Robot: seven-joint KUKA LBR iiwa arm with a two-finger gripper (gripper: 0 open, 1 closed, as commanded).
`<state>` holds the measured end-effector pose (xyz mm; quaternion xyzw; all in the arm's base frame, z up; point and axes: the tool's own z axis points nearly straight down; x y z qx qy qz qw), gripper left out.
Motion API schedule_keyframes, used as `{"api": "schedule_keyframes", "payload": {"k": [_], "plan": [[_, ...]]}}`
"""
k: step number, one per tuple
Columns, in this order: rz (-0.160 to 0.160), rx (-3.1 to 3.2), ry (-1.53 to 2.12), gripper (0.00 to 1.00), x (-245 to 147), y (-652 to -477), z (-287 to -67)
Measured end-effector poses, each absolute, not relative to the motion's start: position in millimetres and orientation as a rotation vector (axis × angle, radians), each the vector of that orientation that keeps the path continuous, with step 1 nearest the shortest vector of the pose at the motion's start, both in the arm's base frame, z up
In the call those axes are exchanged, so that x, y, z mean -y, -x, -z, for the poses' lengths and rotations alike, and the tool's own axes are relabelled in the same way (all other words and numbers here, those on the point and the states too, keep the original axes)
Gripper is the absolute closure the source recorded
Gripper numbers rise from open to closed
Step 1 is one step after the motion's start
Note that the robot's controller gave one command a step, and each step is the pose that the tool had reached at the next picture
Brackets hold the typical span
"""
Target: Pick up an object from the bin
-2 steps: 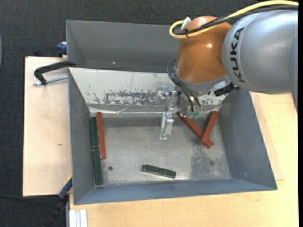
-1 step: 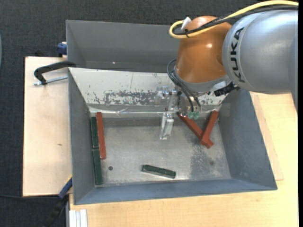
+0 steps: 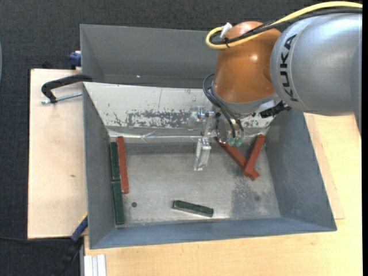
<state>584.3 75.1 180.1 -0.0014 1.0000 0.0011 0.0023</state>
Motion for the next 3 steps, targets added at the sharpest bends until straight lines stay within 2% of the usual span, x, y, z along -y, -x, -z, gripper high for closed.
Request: {"api": "schedule_keyframes", "payload": {"k": [1,2,3], "plan": [[-0.001,-3.128,0.348,0.0,-71.2,-548.9,-164.9],[-0.001,-3.114,0.361,0.0,-101.9,-546.5,-137.9],[-0.007,-3.132,0.236,0.0,-75.9,-519.8,-111.0]]}}
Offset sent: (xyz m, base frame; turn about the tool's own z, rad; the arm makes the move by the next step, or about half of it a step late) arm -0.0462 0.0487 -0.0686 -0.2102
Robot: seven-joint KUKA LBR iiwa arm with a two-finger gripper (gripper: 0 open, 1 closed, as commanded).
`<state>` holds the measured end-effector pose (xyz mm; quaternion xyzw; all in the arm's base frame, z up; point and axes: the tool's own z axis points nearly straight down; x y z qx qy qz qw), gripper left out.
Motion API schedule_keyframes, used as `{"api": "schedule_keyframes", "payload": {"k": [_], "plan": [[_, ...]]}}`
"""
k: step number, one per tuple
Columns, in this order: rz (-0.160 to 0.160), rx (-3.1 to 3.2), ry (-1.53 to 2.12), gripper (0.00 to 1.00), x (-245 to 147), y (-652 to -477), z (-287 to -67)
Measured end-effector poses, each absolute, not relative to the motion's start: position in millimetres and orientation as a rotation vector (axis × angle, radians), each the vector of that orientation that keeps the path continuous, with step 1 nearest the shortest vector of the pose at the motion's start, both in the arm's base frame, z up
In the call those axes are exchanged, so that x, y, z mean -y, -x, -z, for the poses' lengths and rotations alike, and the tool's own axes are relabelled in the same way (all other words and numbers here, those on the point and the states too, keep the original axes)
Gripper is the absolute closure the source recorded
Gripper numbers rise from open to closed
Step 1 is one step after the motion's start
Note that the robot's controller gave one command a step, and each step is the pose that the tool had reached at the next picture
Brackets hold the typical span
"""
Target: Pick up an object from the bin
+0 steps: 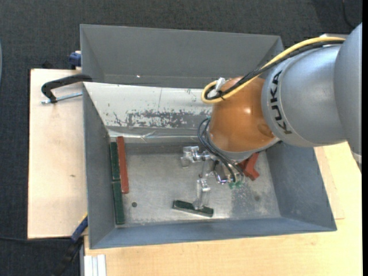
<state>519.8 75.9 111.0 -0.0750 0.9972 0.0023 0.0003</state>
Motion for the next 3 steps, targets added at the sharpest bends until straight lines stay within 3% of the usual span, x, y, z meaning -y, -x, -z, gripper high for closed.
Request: {"api": "schedule_keyframes", "payload": {"k": [1,3], "plan": [[0.007,-3.134,0.245,0.0,-49.2,-520.5,-96.2],[-0.001,-3.128,0.299,0.0,-72.9,-496.7,-80.3]]}}
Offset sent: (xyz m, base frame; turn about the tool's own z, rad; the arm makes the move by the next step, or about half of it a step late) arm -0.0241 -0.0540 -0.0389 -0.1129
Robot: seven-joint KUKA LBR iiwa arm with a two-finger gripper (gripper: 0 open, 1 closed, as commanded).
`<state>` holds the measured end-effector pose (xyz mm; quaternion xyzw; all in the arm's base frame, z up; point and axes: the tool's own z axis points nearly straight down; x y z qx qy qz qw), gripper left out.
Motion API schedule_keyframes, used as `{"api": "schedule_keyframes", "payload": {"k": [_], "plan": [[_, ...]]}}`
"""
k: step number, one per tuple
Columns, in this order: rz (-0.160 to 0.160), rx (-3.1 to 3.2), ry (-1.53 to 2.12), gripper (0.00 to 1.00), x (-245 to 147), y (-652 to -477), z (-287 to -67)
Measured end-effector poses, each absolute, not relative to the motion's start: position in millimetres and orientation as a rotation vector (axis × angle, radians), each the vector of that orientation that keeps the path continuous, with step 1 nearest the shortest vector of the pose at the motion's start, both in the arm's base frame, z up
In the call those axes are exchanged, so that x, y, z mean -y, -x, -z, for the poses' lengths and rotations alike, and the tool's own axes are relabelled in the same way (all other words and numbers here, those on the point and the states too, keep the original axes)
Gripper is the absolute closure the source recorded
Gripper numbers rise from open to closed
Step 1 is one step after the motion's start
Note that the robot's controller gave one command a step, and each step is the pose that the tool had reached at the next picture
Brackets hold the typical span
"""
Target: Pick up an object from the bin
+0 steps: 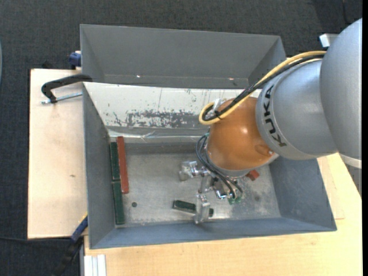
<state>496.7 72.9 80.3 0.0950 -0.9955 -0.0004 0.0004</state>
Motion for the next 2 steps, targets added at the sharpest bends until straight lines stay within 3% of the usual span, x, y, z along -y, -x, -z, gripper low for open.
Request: {"api": "schedule_keyframes", "payload": {"k": [1,2], "plan": [[0.002,3.107,-0.465,1.0,-97.6,-491.2,-70.7],[0.002,3.107,-0.464,1.0,-97.4,-491.2,-70.7]]}}
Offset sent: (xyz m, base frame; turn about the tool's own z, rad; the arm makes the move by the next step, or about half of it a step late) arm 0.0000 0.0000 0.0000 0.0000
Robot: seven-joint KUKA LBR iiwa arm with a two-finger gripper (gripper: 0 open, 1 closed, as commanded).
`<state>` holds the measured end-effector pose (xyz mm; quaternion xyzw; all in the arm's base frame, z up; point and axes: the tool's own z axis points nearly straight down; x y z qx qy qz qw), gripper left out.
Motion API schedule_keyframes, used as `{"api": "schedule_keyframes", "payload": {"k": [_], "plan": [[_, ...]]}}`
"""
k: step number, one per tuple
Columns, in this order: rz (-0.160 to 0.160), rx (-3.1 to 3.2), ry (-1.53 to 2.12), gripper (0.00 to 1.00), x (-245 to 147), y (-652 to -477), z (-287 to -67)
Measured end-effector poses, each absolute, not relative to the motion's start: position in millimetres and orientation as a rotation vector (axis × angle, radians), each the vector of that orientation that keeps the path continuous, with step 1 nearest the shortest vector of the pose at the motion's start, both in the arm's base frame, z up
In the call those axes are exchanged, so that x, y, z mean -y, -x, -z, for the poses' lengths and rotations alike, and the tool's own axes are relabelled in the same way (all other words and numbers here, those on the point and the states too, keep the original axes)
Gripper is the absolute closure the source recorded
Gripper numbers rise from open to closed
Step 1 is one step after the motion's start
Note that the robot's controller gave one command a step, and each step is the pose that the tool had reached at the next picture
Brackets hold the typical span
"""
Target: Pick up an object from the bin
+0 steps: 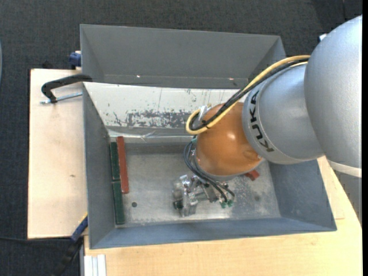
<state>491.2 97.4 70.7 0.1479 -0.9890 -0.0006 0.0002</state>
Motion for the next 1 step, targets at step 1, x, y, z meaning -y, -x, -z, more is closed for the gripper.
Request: {"api": "schedule_keyframes", "payload": {"k": [1], "plan": [[0.002,3.114,-0.436,1.0,-108.2,-504.7,-283.5]]}}
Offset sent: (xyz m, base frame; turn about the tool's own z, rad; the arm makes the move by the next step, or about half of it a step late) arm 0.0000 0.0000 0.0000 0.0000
